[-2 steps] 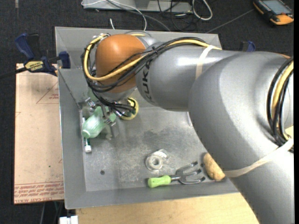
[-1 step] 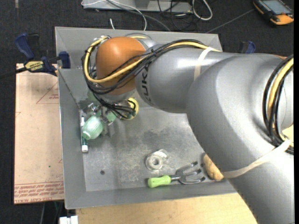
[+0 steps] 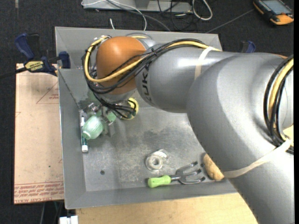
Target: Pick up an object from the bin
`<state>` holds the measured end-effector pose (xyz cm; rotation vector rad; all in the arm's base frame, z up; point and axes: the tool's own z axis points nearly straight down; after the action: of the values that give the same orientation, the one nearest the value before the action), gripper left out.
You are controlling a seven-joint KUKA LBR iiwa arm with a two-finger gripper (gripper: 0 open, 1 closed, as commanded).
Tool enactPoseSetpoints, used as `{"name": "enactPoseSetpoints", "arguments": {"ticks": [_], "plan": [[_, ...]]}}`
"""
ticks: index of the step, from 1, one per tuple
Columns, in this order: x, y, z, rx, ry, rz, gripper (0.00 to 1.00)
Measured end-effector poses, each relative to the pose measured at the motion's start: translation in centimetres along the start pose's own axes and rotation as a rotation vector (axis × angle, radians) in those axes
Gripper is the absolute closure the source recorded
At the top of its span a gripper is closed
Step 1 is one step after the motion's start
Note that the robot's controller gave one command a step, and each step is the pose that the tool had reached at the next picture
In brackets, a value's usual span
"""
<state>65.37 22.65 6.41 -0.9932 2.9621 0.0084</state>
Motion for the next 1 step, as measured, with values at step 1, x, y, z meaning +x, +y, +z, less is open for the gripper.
{"name": "enactPoseSetpoints", "arguments": {"ticks": [1], "plan": [[0.12,0.09,-1.62,-0.002,0.004,0.000,1.00]]}}
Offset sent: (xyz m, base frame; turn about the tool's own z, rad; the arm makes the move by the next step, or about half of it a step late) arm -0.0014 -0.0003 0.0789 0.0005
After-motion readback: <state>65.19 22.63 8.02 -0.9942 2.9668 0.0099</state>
